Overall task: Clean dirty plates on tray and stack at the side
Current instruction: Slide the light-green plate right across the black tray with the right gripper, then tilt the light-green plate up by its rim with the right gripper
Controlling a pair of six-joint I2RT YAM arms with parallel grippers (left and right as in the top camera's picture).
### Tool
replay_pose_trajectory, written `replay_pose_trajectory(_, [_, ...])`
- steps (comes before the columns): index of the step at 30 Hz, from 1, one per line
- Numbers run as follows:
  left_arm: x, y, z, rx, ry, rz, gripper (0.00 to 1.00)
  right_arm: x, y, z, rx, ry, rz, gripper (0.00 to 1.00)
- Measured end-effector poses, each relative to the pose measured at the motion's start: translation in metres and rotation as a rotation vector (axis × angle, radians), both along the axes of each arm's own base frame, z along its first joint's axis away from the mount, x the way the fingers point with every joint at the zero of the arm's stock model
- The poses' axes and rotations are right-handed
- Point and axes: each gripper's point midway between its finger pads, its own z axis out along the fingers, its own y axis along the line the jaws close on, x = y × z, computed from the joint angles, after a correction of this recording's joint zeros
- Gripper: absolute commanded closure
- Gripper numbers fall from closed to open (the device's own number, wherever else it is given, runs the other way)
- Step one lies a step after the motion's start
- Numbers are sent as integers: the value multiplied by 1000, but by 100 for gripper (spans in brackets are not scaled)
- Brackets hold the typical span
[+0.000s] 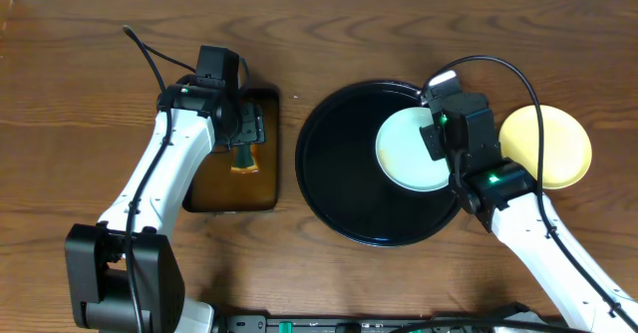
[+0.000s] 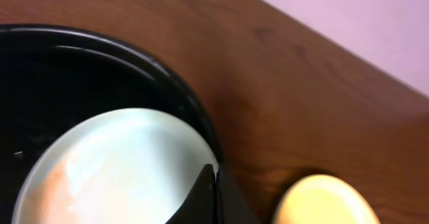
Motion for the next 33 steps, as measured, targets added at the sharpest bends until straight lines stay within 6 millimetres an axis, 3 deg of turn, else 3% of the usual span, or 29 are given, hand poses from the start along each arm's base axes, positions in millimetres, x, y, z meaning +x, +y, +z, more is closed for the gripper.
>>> replay_pose_trajectory(8, [0, 0, 0, 0, 0, 0, 21, -4, -11, -4, -7, 14, -69, 98])
replay_pose_trajectory(12, [0, 0, 0, 0, 0, 0, 22, -16, -17, -21, 92, 93, -156, 75])
replay_pose_trajectory(20, [0, 1, 0, 3, 0, 1, 22, -48, -48, -69, 301, 322, -438, 62])
replay_pose_trajectory(26, [1, 2, 0, 9, -4, 3, 22, -64, -57, -82, 451, 399, -603, 61])
replay_pose_trajectory(33, [2, 2, 0, 9, -7, 3, 21, -75, -48, -95, 557, 477, -701, 63])
